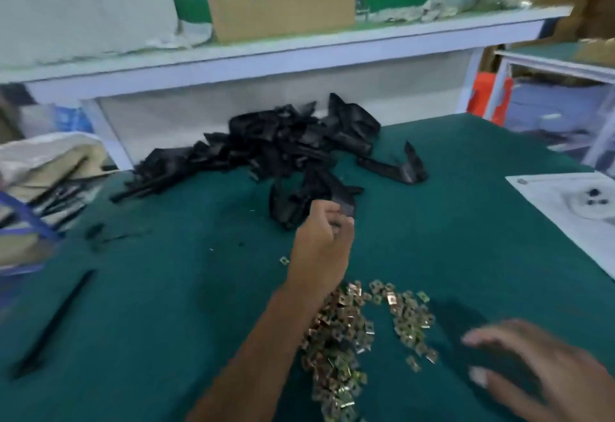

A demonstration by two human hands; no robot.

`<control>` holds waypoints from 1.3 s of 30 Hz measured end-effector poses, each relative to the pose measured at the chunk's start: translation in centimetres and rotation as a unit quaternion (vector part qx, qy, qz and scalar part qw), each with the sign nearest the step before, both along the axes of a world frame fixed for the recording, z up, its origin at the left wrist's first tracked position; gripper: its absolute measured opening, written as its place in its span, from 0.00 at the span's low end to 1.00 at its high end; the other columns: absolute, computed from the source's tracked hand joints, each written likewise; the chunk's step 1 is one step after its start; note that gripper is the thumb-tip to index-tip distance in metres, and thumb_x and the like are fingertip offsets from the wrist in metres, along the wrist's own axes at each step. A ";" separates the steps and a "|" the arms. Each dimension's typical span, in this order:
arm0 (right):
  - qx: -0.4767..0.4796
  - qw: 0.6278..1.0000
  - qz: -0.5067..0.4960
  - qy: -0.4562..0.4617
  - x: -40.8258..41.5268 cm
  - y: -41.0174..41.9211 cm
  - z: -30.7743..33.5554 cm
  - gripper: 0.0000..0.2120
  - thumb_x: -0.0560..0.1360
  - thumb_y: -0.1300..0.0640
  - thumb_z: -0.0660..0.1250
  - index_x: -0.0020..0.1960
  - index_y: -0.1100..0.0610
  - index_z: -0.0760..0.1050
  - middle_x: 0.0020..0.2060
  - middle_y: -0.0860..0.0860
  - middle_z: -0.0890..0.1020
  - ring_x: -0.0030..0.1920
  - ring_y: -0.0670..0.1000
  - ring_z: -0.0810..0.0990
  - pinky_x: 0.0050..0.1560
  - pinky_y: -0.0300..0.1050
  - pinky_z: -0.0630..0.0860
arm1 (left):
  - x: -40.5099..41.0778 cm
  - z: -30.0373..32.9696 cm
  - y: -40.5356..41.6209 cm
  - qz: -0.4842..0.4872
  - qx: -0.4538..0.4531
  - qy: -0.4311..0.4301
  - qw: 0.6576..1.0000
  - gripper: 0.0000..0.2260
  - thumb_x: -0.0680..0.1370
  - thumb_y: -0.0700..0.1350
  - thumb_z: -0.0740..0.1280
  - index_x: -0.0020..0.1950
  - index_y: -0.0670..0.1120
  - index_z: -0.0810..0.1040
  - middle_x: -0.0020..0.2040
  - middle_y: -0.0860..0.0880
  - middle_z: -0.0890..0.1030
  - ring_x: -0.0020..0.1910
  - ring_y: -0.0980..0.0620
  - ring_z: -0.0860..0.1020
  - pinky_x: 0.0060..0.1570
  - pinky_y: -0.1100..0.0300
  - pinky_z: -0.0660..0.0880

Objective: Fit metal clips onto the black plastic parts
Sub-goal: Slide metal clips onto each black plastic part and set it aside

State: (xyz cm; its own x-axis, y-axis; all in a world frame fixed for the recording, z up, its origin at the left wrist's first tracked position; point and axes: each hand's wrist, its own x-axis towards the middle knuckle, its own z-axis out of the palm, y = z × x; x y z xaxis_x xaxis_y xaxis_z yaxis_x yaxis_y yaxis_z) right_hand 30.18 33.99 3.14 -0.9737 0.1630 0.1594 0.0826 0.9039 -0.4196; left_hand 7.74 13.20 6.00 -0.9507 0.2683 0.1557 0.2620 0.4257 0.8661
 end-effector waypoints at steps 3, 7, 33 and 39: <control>0.048 0.989 0.133 -0.034 -5.9 -3.8 0.4 0.16 0.76 0.30 0.60 0.62 0.26 0.62 0.59 0.34 0.68 0.59 0.36 0.74 0.63 0.36 0.73 | -6.2 -1.4 -3.0 0.135 -0.177 0.032 0.974 0.19 0.81 0.55 0.66 0.69 0.50 0.68 0.67 0.49 0.72 0.65 0.47 0.70 0.64 0.51 0.71; 0.007 0.987 0.144 -0.064 -9.3 -4.6 -0.1 0.10 0.81 0.40 0.61 0.62 0.31 0.66 0.58 0.32 0.61 0.60 0.34 0.67 0.60 0.26 0.63 | -10.6 -3.0 -5.4 0.161 -0.308 -0.026 0.937 0.30 0.78 0.62 0.68 0.75 0.52 0.64 0.71 0.43 0.70 0.69 0.40 0.67 0.68 0.47 0.66; -0.307 0.927 0.214 -0.035 -21.4 -8.1 12.8 0.14 0.80 0.60 0.65 0.47 0.41 0.82 0.42 0.42 0.85 0.34 0.39 0.79 0.39 0.32 0.76 | -1.6 0.0 -8.4 0.191 0.202 0.245 0.929 0.11 0.85 0.54 0.53 0.46 0.58 0.72 0.50 0.56 0.80 0.49 0.54 0.81 0.47 0.68 0.75; -0.260 0.921 0.263 -0.122 -24.0 -9.0 11.5 0.10 0.82 0.55 0.64 0.53 0.43 0.82 0.43 0.41 0.85 0.39 0.37 0.80 0.40 0.34 0.75 | -0.4 0.9 -9.5 0.185 0.393 -0.054 0.899 0.20 0.77 0.64 0.58 0.43 0.49 0.78 0.40 0.37 0.82 0.31 0.42 0.76 0.30 0.56 0.75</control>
